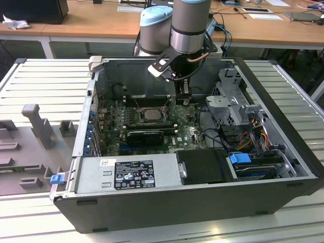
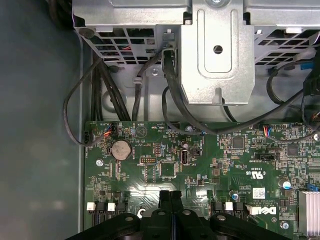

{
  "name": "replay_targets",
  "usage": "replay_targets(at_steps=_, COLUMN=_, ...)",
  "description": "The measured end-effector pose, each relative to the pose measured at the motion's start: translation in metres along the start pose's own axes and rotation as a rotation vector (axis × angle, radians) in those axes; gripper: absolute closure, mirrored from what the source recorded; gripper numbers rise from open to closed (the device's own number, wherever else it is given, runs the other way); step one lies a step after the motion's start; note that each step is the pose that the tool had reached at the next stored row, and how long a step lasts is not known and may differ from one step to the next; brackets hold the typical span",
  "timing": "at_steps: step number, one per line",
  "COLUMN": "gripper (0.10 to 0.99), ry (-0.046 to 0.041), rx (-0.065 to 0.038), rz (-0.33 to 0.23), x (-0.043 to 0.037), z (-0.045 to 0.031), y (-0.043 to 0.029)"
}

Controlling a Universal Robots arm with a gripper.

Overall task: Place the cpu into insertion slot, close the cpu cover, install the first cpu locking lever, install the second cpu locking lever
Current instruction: 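Close the cpu cover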

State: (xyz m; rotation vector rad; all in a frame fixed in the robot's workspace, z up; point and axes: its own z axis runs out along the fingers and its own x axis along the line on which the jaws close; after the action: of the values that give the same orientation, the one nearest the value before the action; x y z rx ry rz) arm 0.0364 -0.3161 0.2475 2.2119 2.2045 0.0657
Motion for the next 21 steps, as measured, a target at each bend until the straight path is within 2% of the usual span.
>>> replay_targets(at_steps=9, gripper=0.980, ry=0.0000, rx=0.000, rz=0.000, x=0.0000, z=-0.0001, y=-0.0031)
replay_targets(at_steps=21, gripper=0.980, ry=-0.0001, rx=0.000, rz=0.000, x=-0.0001, z=-0.0006, y=-0.0162)
